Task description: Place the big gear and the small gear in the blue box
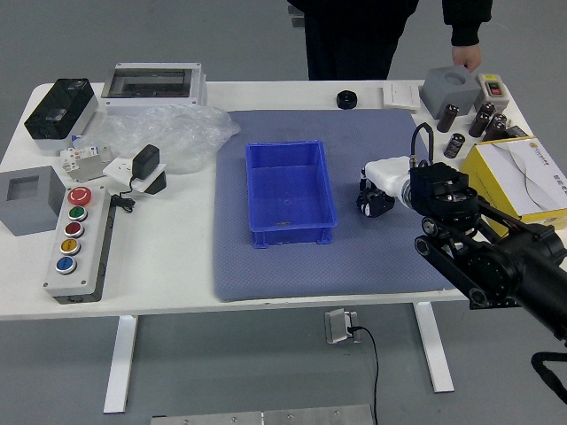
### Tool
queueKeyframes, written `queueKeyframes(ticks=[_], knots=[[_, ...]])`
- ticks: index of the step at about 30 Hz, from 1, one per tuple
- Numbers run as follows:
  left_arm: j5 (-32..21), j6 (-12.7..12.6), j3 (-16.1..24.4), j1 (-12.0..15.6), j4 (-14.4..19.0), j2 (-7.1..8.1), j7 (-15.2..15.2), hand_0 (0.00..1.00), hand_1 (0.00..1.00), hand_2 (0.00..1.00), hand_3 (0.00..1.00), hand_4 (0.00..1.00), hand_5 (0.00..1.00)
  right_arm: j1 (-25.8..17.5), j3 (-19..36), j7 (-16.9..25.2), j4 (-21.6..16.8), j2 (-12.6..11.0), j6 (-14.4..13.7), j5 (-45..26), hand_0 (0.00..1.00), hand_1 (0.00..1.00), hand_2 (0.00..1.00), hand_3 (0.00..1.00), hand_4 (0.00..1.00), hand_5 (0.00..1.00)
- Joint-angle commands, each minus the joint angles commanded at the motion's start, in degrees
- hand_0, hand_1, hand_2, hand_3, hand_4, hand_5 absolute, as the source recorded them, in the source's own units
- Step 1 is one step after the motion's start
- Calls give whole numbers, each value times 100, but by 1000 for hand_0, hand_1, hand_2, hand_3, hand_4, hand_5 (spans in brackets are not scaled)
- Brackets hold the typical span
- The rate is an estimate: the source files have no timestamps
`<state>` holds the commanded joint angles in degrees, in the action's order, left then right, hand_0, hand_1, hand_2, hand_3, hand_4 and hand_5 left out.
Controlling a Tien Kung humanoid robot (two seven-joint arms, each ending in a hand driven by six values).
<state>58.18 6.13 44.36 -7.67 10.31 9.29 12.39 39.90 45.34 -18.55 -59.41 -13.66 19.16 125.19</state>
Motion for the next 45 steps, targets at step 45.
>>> queueKeyframes(ticks=[45], knots=[[5,4,-25,21,0,30,13,818,824,823,791,530,123,455,193,-32,-1504,512,60,-44,550,457,489,592,427,190]])
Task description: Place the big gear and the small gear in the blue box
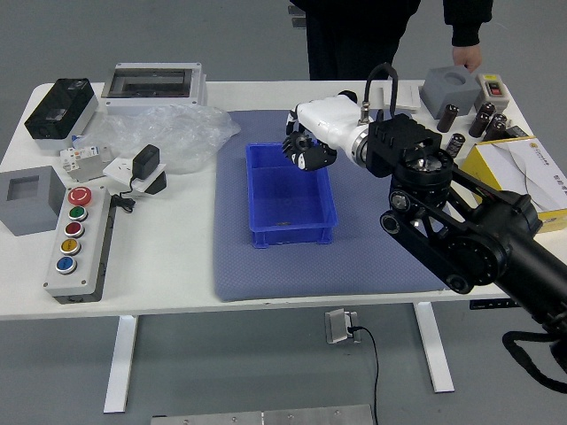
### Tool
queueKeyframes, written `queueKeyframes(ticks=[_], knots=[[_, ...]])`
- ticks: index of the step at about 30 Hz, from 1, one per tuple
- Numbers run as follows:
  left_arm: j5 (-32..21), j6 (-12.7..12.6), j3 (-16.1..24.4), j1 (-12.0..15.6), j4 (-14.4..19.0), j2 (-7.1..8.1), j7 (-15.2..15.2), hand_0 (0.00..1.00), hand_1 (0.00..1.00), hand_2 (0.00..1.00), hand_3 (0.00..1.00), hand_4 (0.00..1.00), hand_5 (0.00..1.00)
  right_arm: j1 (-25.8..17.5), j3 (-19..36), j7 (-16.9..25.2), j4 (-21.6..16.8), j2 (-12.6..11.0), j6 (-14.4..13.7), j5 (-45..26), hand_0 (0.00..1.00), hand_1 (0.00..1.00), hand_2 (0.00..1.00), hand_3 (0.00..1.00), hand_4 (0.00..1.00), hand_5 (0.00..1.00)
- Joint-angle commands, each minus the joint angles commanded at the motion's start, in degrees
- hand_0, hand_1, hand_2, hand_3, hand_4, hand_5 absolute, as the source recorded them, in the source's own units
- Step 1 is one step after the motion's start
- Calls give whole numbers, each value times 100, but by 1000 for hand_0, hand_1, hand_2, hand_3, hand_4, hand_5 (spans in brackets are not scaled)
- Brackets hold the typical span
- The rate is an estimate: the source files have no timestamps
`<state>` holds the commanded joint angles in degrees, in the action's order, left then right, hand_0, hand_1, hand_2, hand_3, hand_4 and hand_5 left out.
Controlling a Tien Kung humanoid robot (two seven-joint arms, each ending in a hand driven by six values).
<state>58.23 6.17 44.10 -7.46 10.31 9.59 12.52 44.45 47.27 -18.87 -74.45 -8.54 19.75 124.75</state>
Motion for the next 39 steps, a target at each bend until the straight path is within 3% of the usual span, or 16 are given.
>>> queueKeyframes(ticks=[2,3,8,9,14,15,22,29,32,33,38,39], knots=[[7,2,-3,-4,0,0,1,818,824,823,791,530,123,-24,-28,2,41,47,34,-63,550,457,489,592,427,190],[7,2,-7,-7,0,-1,0,818,823,823,793,531,123,-32,-32,0,60,59,60,-100,504,503,544,679,629,333],[15,5,-13,-16,0,0,-2,818,823,823,793,531,123,-54,14,1,145,78,159,-262,504,503,544,679,629,333],[19,6,-12,-15,0,0,-1,818,823,823,793,531,123,-57,26,3,158,80,167,-283,597,580,708,927,754,414],[23,7,-15,-13,0,2,1,818,823,823,793,531,123,-72,69,10,206,76,182,-352,597,580,708,927,754,414],[25,7,-14,-13,0,2,1,818,823,823,793,531,123,-75,78,10,209,71,186,-359,618,604,770,966,810,475],[19,6,-11,-9,0,1,1,818,824,823,794,531,123,-112,219,5,132,-29,217,-368,630,616,773,953,824,492],[-17,-3,3,-20,0,3,-7,818,824,823,793,530,123,-400,728,-17,-180,-471,179,-502,645,631,760,920,805,489],[-23,-6,17,-24,0,3,-9,818,824,823,793,530,123,-614,1005,-27,-296,-679,12,-682,645,631,760,920,805,489],[-29,-8,21,-26,0,2,-12,818,824,823,792,530,124,-743,1151,-25,-337,-783,-127,-826,734,710,783,887,698,498],[-45,-13,36,-31,0,-7,-16,818,824,823,792,530,124,-1182,1714,90,-352,-1062,-665,-1461,734,710,783,887,698,498],[-49,-14,36,-31,0,-9,-18,818,824,823,793,530,124,-1249,1837,127,-338,-1100,-761,-1623,793,775,851,894,585,544]])
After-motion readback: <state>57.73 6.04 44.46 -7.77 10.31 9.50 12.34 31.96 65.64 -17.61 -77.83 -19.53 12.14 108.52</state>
